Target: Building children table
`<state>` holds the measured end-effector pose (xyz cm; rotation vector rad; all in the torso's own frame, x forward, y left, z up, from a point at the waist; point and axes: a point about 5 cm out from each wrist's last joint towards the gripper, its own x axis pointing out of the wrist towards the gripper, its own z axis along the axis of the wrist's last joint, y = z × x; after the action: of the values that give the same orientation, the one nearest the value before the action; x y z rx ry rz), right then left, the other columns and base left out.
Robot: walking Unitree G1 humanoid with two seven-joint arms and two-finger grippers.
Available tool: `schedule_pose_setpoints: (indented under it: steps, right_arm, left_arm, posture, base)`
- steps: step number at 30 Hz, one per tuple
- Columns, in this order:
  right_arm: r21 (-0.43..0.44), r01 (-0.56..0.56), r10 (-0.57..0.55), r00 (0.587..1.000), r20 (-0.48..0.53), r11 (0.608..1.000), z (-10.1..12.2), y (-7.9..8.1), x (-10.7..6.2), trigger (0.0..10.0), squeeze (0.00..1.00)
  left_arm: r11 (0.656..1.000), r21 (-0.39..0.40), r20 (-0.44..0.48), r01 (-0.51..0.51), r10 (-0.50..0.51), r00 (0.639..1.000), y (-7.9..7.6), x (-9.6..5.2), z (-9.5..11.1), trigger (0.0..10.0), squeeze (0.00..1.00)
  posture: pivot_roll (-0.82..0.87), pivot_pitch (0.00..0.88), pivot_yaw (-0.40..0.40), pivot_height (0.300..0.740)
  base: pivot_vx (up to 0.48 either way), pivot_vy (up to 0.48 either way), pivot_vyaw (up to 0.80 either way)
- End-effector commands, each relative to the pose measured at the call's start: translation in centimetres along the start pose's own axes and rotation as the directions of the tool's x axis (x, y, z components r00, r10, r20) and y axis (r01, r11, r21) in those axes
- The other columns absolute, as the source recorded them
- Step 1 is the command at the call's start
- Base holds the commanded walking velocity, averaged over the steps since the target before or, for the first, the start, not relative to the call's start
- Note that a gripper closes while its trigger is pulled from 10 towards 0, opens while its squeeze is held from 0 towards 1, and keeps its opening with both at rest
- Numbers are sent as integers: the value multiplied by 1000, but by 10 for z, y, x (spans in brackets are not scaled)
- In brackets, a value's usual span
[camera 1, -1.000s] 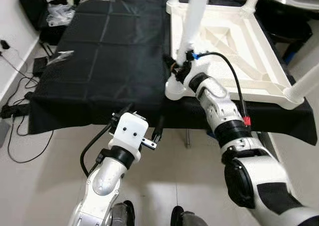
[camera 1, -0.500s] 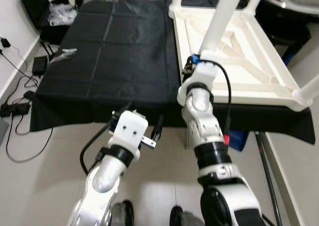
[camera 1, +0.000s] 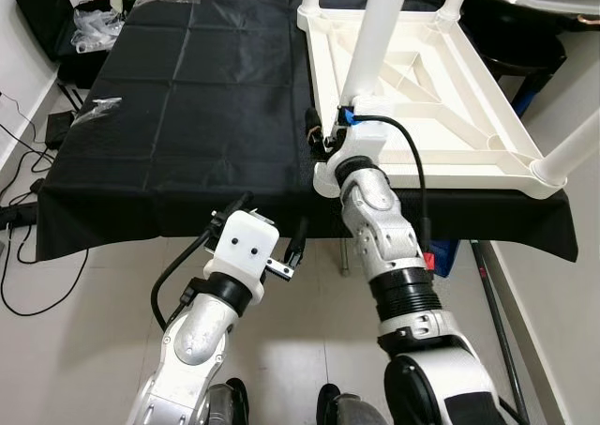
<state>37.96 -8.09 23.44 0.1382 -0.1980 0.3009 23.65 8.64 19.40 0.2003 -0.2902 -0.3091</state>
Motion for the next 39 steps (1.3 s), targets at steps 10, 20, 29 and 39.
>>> schedule_pose_setpoints:
  steps: [10, 20, 29, 39]
  right_arm:
    - [-46, -556, 547, 827, -127, 830, 13, -23, -4, 10000, 0]
    - [73, -702, 705, 699, -121, 709, 21, -5, 14, 10000, 0]
    - [120, -711, 721, 688, -81, 693, 12, -9, 11, 0, 0]
    - [37, -420, 421, 903, -88, 907, 3, -28, 14, 0, 0]
  left_arm:
    - [1000, 14, -13, 6, -6, 1000, -1, -1, -3, 10000, 0]
    - [1000, 22, -15, -1, 1, 1000, 2, -2, -2, 10000, 0]
    - [1000, 26, -17, -12, 12, 1000, 2, -3, -3, 10000, 0]
    - [1000, 21, -13, -3, 3, 1000, -1, -2, -3, 10000, 0]
  posture:
    - [183, 227, -71, 740]
    - [200, 229, -73, 740]
    - [206, 224, -76, 740]
    - [193, 208, -72, 740]
  base:
    - [0, 0, 0]
    - [0, 0, 0]
    - [0, 0, 0]
    - [0, 0, 0]
